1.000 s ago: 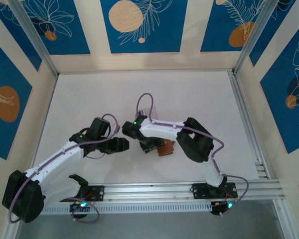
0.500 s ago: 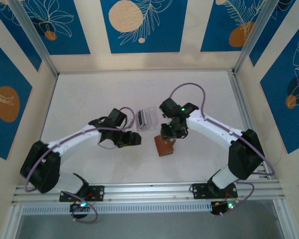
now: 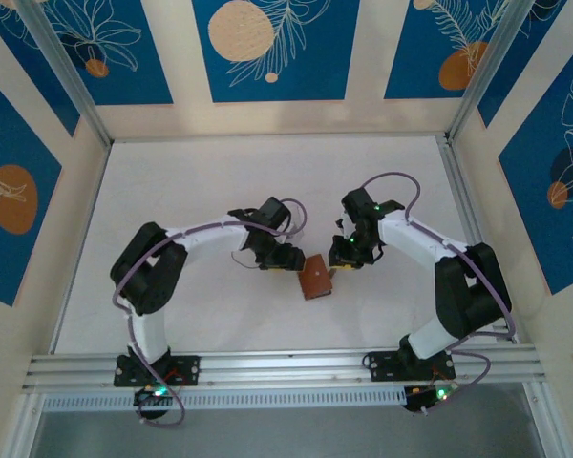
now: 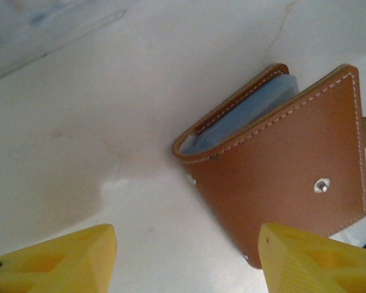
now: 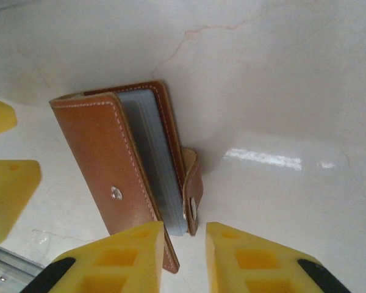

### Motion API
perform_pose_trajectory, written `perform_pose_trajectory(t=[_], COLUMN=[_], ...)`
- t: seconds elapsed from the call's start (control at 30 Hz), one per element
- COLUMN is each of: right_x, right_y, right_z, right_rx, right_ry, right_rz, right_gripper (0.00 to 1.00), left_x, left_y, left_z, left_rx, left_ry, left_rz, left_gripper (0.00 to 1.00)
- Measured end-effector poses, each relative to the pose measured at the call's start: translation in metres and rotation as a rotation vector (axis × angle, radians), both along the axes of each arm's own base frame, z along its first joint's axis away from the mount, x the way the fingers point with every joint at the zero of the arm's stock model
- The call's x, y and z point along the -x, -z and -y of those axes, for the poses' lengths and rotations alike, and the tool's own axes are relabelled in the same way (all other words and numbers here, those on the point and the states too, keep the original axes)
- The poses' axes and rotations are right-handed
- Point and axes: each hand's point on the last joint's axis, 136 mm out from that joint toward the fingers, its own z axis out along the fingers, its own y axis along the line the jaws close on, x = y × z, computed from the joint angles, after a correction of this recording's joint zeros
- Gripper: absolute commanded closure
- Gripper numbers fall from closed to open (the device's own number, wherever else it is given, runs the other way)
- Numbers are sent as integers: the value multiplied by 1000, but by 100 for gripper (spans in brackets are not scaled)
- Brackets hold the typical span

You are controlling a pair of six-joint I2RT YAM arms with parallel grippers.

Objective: Put the credit cards into the card holder

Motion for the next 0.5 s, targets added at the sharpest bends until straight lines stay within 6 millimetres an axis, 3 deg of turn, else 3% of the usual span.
perform_pose_trajectory(t=[0.5], right_x=[-4], right_y=[8], right_z=[0], right_rx=[-11], right_ry=[14], right_rz=[-20], right_gripper=[88], left_x=[2], left_y=[18], left_z=[6], left_rx=[-114], left_ry=[68], left_rz=[39], left_gripper=[36])
